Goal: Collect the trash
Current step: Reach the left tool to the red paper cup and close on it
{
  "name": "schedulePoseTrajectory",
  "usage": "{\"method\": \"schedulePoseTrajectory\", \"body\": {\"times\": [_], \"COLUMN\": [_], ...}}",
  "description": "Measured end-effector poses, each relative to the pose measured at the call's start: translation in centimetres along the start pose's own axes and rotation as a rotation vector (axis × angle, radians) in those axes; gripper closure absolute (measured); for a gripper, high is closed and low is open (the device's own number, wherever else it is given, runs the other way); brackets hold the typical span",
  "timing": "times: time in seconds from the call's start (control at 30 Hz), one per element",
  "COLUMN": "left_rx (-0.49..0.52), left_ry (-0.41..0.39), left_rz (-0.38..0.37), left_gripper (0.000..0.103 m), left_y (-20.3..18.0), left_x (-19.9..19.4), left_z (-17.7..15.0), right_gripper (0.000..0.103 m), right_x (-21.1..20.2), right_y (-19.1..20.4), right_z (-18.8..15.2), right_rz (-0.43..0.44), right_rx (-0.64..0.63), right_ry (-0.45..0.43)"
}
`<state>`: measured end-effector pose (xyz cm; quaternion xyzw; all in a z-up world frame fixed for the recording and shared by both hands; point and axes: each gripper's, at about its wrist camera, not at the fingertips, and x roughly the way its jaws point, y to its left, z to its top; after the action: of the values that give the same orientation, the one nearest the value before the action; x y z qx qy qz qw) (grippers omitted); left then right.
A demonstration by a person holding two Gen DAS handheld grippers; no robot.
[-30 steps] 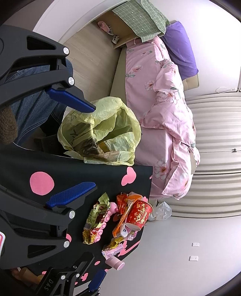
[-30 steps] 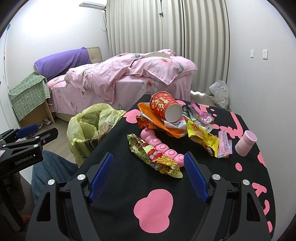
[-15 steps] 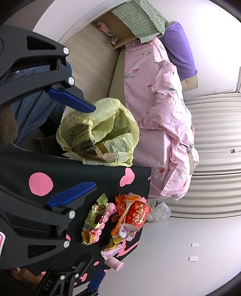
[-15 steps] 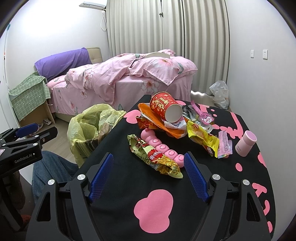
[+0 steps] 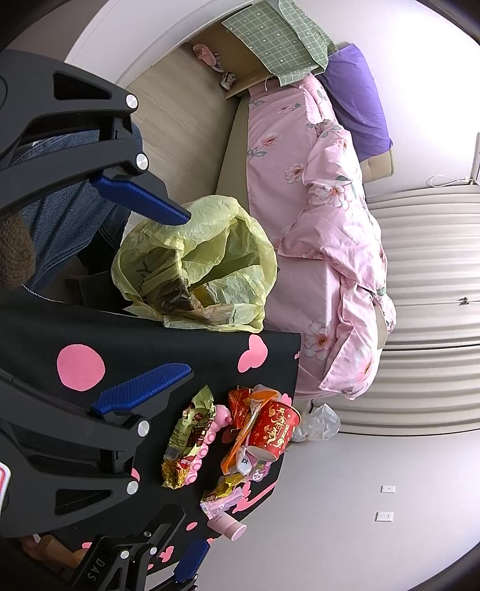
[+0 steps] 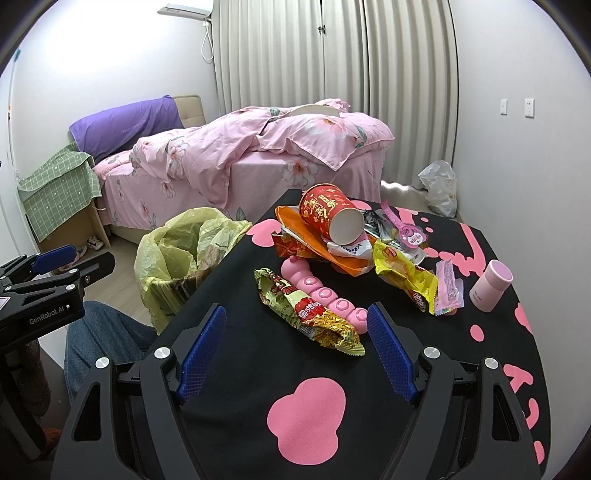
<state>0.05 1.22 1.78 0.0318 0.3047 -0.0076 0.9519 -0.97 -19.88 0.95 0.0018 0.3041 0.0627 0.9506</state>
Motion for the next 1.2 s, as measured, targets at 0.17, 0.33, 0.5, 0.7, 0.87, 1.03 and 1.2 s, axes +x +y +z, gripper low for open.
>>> {"method": "schedulePoseTrajectory", "body": {"times": [0.17,0.33,0.5,0.7,0.87,1.03,1.2], "left_rx": [-0.003,0.003,0.023,0.066,0.029,-0.023,-0.067], "left_ry": [0.000,-0.011,-0.044,-0.028,-0.008,0.058,0.189], "left_rz": [0.001,-0.014,-0.101,-0.296,-0.457,-0.515,-0.472], "left_gripper": [0.030,0.030,0.030,0.030,0.024,0.024,0.025], "left_y": [0.0,-0.3,-1.2,-4.8,-8.8,-12.7,-15.1], "left_x": [0.0,0.6,2.2,5.9,8.9,13.6,20.1], "left_z": [0.0,0.4,1.4,3.4,8.1,12.0,12.7], "right_gripper": [0.028,0.028,0.028,0.028,0.028,0.028,0.028], "right_x": [0.1,0.1,0.4,1.3,3.0,5.5,6.9], "right_y": [0.0,-0.8,-3.9,-9.0,-13.2,-16.4,-18.0], "right_z": [0.0,0.1,0.6,1.1,1.4,1.5,2.4], "right_rz": [0.002,-0.027,-0.118,-0.203,-0.259,-0.304,-0.283], "right_rx": [0.000,0.007,0.027,0.049,0.063,0.093,0.111], "right_ry": [0.002,-0.009,-0.022,-0.007,0.010,0.031,0.031]}}
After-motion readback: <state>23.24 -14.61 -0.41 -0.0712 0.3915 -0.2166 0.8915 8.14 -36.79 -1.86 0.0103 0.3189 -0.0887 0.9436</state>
